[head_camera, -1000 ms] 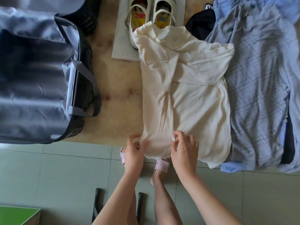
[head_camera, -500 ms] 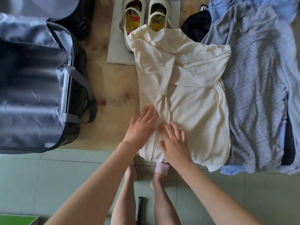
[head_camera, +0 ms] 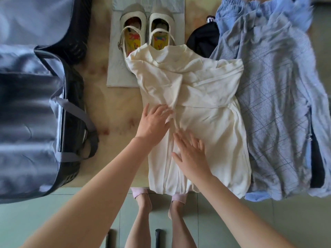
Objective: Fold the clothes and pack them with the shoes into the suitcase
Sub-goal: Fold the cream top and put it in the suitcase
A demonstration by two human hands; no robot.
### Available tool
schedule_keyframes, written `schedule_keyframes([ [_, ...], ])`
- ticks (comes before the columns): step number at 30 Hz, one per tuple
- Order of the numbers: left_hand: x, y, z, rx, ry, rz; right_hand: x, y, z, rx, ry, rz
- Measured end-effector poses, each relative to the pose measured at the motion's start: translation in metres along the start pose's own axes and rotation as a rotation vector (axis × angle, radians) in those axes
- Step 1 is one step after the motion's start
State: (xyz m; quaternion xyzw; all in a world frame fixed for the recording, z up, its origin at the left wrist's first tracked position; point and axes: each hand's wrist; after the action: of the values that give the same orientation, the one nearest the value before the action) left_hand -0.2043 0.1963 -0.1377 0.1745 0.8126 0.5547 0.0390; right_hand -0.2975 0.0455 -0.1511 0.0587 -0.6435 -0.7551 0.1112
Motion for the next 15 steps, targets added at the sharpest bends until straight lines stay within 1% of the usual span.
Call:
schedule_keyframes([
  [1, -0.006, 0.002, -0.002, 0.041, 0.004, -0.092, -0.003, 0.005, -0.005, -0.066, -0.032, -0.053],
  [2, -0.013, 0.005, -0.004, 0.067, 0.020, -0.158, -0.007, 0.012, -0.012, -0.147, -0.106, -0.107],
  [3, -0.021, 0.008, -0.007, 0.084, 0.045, -0.172, -0.012, 0.020, -0.021, -0.232, -0.222, -0.157],
  [5, -0.040, 0.016, -0.018, 0.115, 0.094, -0.130, -0.022, 0.035, -0.048, -0.334, -0.478, -0.283],
  [7, -0.059, 0.021, -0.034, 0.155, 0.142, -0.083, -0.027, 0.043, -0.080, -0.359, -0.682, -0.403],
  [9, -0.079, 0.024, -0.056, 0.228, 0.176, -0.062, -0.026, 0.046, -0.107, -0.433, -0.856, -0.415],
  [11, -0.096, 0.021, -0.080, 0.368, 0.215, -0.052, -0.019, 0.046, -0.120, -0.543, -0.967, -0.392],
  [13, -0.112, 0.015, -0.106, 0.489, 0.293, -0.025, -0.010, 0.047, -0.124, -0.612, -1.034, -0.373],
  [15, -0.125, 0.005, -0.127, 0.532, 0.345, 0.019, -0.002, 0.044, -0.125, -0.643, -1.063, -0.341],
])
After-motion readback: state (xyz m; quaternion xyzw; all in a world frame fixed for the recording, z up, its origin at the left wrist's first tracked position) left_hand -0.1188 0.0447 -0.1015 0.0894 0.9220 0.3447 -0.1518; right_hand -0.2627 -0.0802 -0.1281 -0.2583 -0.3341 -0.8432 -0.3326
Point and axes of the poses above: each hand's wrist, its own x-axis away from the middle knuckle, its own y-axis out of the back of the hand, z = x × y, and after that the axes turned 2 degrees about -z, right-handed
